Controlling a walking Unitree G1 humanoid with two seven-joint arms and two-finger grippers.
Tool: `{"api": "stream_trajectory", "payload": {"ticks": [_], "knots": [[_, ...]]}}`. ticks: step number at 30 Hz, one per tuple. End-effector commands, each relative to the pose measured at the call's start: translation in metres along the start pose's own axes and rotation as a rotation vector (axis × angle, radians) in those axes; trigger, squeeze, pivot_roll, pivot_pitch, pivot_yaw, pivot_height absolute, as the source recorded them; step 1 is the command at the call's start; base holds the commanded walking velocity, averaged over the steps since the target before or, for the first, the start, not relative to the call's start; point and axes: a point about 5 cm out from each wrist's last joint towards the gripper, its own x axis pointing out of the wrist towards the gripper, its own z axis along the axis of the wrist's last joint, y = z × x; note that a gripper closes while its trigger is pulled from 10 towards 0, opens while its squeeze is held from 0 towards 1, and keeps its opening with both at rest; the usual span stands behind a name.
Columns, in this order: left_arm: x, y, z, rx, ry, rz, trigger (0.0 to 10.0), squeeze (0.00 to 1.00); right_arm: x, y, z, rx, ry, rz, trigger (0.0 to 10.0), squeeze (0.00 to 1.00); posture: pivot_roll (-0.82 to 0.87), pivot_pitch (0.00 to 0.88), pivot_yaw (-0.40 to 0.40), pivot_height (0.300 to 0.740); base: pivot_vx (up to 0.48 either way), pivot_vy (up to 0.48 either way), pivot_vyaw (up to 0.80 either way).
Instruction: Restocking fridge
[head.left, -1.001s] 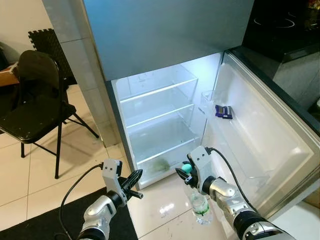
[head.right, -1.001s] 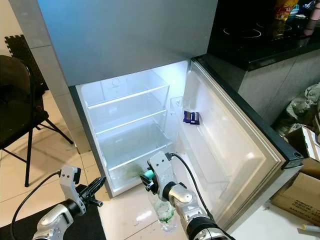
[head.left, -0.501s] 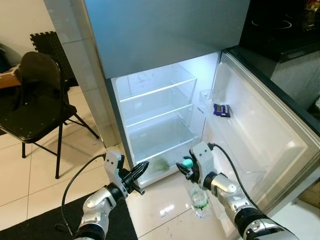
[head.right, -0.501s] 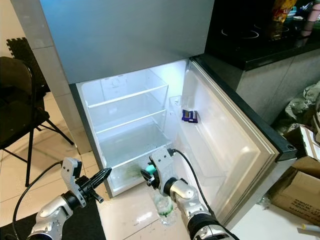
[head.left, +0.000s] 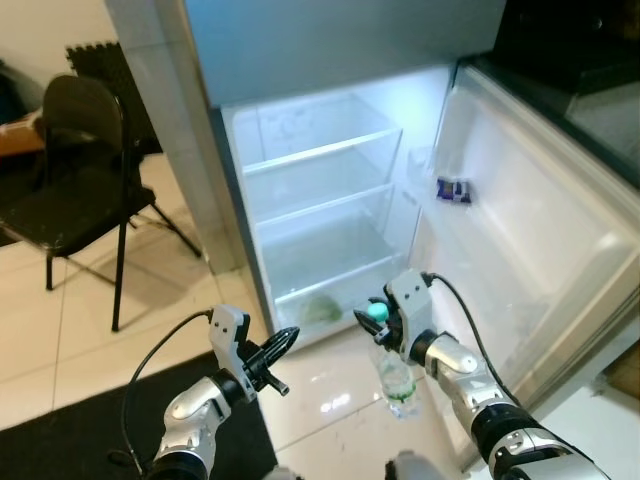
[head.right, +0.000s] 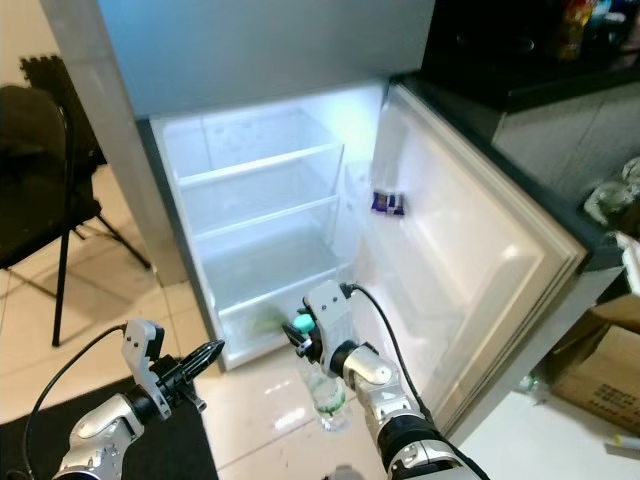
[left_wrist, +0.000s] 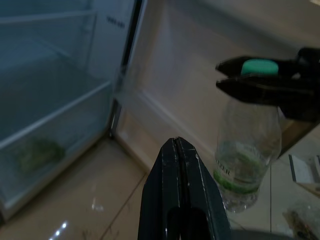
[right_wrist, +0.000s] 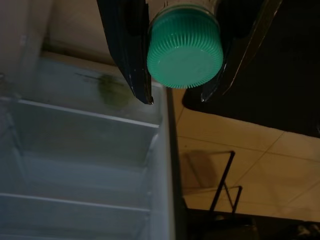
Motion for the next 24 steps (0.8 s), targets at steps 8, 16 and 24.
{"api": "stream_trajectory", "payload": {"ticks": [8,16,24], "knots": [[0.008,-0.01,0.001,0.016,-0.001,-0.055,10.0,0.0,0.001,-0.001,0.003,-0.023,0.004,-0.01,10.0,0.0,-0.06,0.029,-0.024,0.611,0.0,0.0,0.0],[0.014,-0.017,0.007,0.034,-0.032,-0.089,10.0,0.0,0.001,-0.004,0.007,-0.031,-0.009,0.001,10.0,0.0,-0.06,0.036,-0.027,0.586,0.0,0.0,0.0],[0.016,-0.018,0.014,0.056,-0.045,-0.1,10.0,0.0,0.001,-0.003,0.012,-0.04,-0.03,0.018,10.0,0.0,-0.07,0.042,-0.024,0.561,0.0,0.0,0.0]]}}
